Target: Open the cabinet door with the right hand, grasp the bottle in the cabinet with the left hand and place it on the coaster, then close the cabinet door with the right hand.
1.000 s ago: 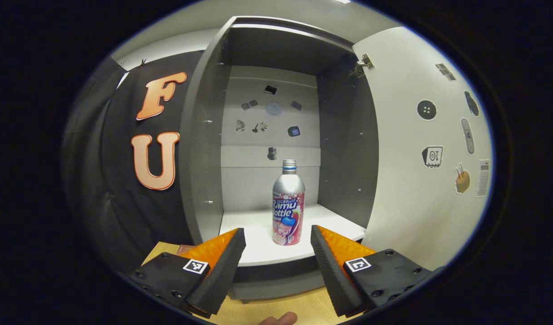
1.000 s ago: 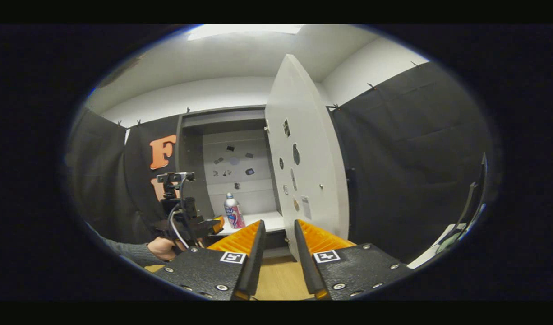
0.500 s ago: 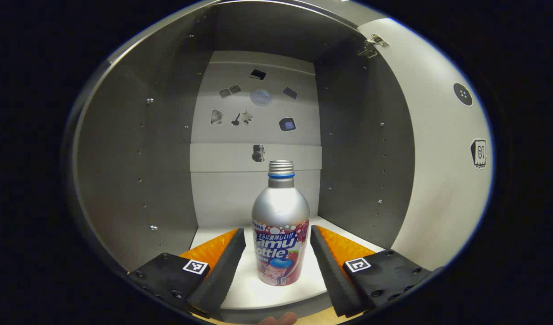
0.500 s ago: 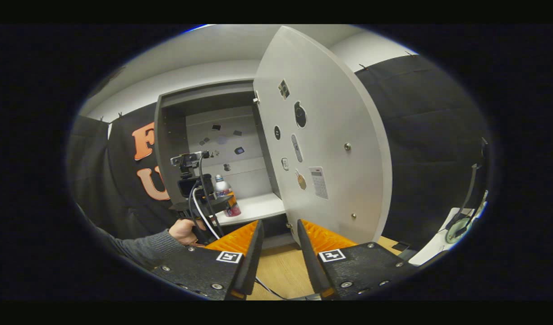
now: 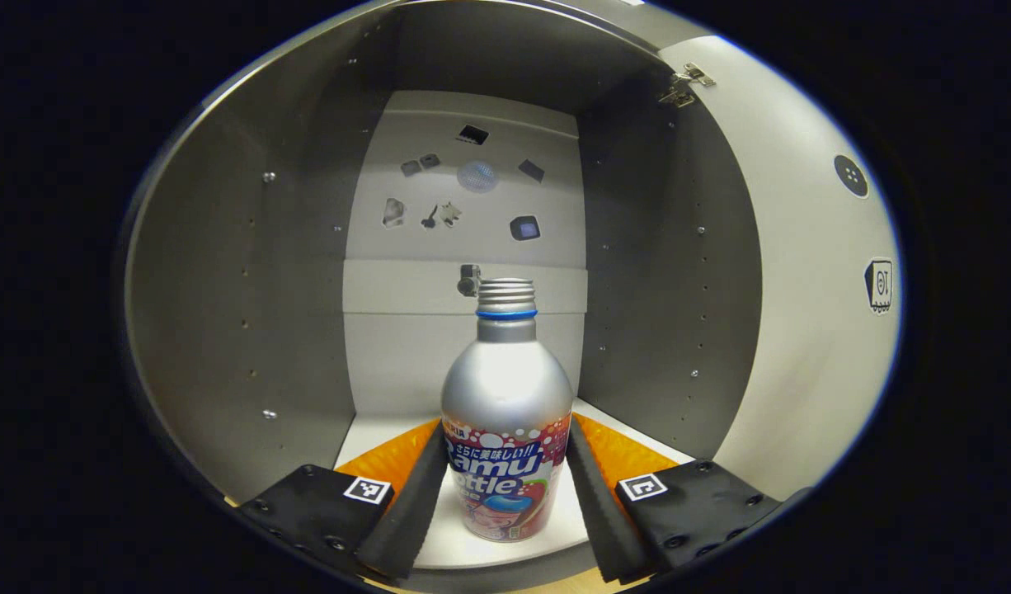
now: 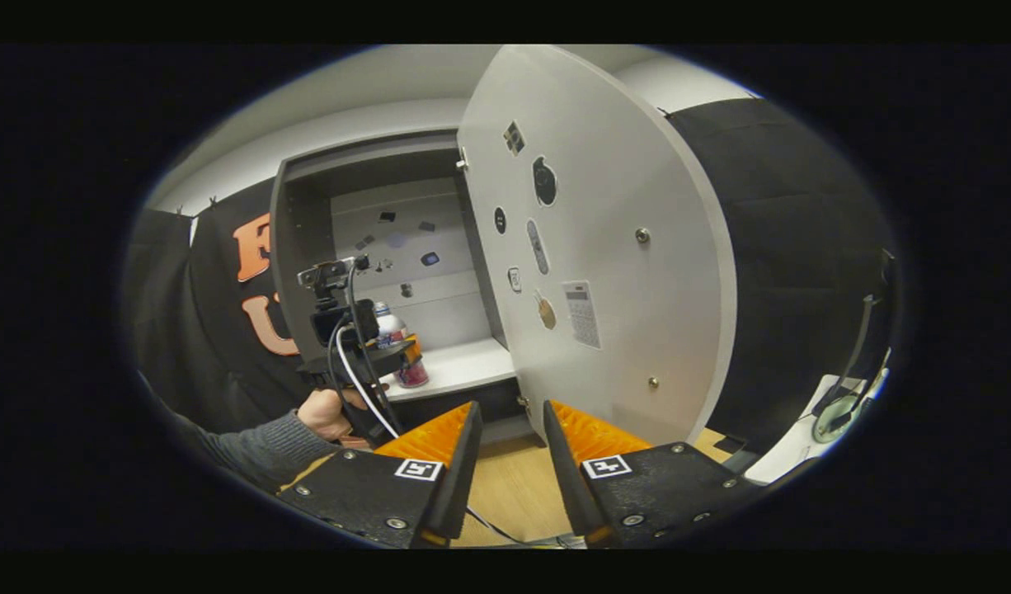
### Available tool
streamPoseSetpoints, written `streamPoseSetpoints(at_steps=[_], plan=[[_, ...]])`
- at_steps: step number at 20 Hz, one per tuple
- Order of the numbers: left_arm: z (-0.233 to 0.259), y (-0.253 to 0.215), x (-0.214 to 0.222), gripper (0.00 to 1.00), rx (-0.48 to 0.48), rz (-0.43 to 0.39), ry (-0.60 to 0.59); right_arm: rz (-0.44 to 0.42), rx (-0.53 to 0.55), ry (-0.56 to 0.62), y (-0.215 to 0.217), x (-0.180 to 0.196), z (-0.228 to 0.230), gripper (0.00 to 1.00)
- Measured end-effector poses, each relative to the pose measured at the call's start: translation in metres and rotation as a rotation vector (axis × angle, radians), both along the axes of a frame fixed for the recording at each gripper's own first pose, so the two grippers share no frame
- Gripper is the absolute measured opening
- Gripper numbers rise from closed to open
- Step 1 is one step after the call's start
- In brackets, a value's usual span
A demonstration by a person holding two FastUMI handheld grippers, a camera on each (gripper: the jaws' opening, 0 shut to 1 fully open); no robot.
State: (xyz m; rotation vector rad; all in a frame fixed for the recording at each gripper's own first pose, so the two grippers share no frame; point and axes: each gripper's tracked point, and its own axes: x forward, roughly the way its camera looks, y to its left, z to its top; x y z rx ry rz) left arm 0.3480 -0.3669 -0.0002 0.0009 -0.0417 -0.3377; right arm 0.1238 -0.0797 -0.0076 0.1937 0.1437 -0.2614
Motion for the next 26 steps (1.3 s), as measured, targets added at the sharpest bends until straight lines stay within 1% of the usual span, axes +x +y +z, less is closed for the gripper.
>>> streamPoseSetpoints(at_steps=[4, 7, 9, 12, 14, 16, 19, 21, 24, 25, 26], plan=[[0.004, 0.027, -0.048, 0.85, 0.015, 0.02, -0.034, 0.057, 0.002, 0.004, 0.009, -0.006, -0.002, 0.47], [-0.013, 0.053, -0.09, 0.86, 0.054, 0.057, -0.041, 0.097, 0.03, 0.005, 0.018, -0.01, -0.004, 0.48], [-0.035, 0.069, -0.119, 0.85, 0.077, 0.079, -0.027, 0.12, 0.043, 0.025, 0.023, -0.016, -0.009, 0.47], [-0.079, 0.089, -0.158, 0.86, 0.104, 0.096, 0.015, 0.146, 0.06, 0.057, 0.029, -0.028, -0.016, 0.47], [-0.114, 0.102, -0.18, 0.84, 0.124, 0.109, 0.072, 0.159, 0.081, 0.08, 0.034, -0.033, -0.022, 0.47], [-0.144, 0.116, -0.195, 0.87, 0.134, 0.137, 0.098, 0.163, 0.08, 0.117, 0.035, -0.039, -0.029, 0.48], [-0.195, 0.129, -0.211, 0.84, 0.128, 0.155, 0.16, 0.179, 0.098, 0.171, 0.039, -0.05, -0.038, 0.48], [-0.229, 0.138, -0.217, 0.86, 0.123, 0.182, 0.206, 0.194, 0.126, 0.202, 0.044, -0.053, -0.044, 0.47], [-0.278, 0.138, -0.228, 0.86, 0.1, 0.173, 0.264, 0.207, 0.152, 0.266, 0.05, -0.061, -0.054, 0.48], [-0.293, 0.14, -0.231, 0.86, 0.106, 0.183, 0.278, 0.211, 0.162, 0.284, 0.052, -0.064, -0.055, 0.48], [-0.305, 0.142, -0.232, 0.86, 0.124, 0.191, 0.283, 0.214, 0.165, 0.294, 0.054, -0.066, -0.055, 0.5]])
